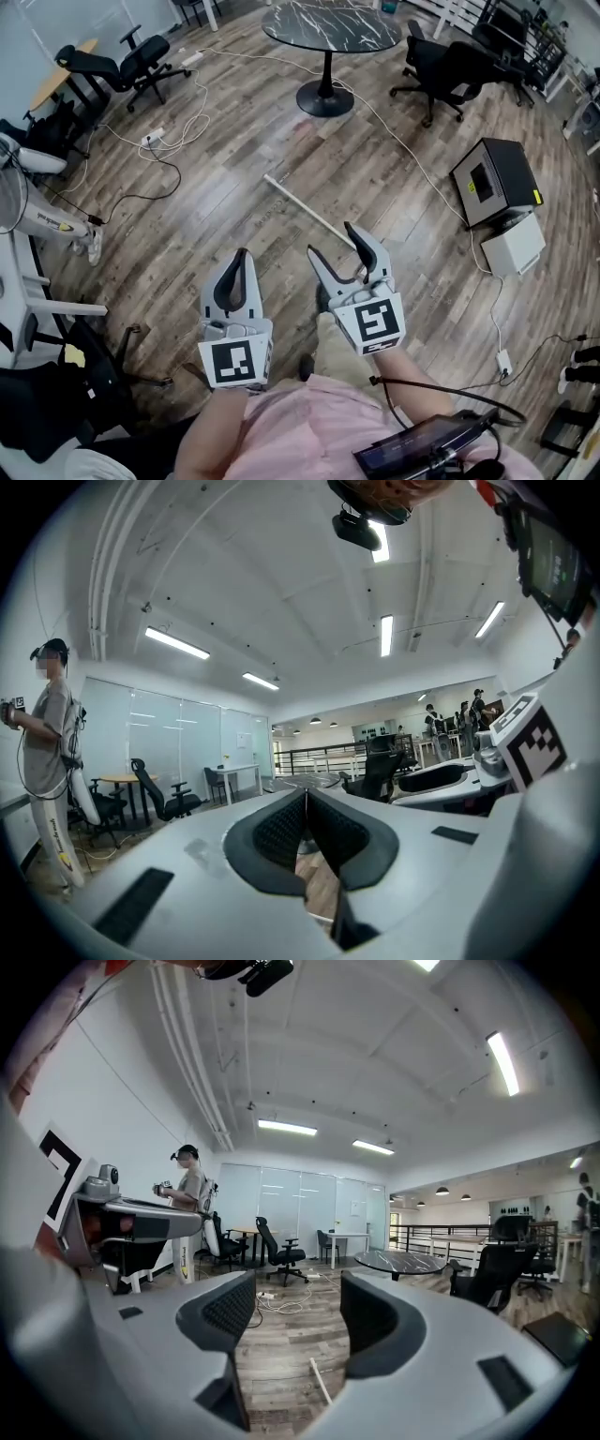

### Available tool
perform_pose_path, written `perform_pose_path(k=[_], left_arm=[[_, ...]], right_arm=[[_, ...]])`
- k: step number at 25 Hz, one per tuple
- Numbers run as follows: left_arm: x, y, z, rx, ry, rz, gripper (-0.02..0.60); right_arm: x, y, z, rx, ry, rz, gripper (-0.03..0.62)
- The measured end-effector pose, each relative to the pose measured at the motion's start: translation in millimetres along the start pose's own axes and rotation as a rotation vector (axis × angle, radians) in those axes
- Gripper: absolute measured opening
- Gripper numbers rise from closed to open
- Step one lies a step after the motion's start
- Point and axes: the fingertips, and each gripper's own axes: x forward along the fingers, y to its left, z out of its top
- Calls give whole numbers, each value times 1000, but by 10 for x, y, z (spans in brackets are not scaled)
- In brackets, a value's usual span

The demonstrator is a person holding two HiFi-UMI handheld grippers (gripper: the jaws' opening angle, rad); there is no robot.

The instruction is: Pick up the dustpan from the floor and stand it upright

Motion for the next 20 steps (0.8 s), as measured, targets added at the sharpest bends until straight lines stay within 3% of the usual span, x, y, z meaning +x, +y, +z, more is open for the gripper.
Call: perform_pose_path(k=[8, 20], left_arm=[[983, 160, -78, -17, 52, 30, 14], [2284, 432, 104, 12, 18, 100, 14]], right_arm=[[860, -621, -74, 9, 20, 33, 278], [2091, -1368, 194, -26, 4, 126, 275]])
